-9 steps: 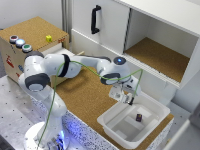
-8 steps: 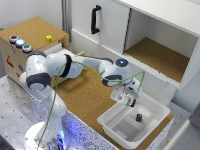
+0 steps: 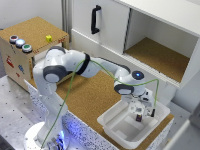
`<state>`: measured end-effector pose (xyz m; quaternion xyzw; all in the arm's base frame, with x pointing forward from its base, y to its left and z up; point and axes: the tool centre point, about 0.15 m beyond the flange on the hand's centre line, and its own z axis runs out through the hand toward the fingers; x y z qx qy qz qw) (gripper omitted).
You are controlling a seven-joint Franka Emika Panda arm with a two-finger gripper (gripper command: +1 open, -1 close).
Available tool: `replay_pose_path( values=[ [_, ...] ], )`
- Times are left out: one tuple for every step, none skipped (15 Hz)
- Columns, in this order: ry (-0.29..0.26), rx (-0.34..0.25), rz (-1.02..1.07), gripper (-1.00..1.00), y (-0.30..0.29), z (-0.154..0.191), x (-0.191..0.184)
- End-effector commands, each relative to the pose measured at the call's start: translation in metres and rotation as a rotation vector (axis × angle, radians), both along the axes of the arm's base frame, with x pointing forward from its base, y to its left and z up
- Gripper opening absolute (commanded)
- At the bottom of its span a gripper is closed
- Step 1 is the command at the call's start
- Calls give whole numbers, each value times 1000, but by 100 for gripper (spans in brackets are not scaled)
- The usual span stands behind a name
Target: Put the grasped purple block inside the right cabinet
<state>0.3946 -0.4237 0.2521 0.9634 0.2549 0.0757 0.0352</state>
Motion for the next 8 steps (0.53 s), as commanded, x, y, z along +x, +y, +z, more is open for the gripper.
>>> replay_pose_path(
  values=[
    [20, 115, 128, 100, -25, -38, 16],
    [8, 115, 129, 100, -25, -36, 10],
    [2, 124, 142, 100, -24, -33, 2],
    [5, 123, 149, 100, -23, -33, -4],
    [22, 115, 156, 100, -21, -37, -11],
    [34, 109, 150, 100, -20, -43, -13],
    [39, 102, 155, 100, -18, -48, -14],
    [46, 107, 145, 100, -15, -53, -12]
  ],
)
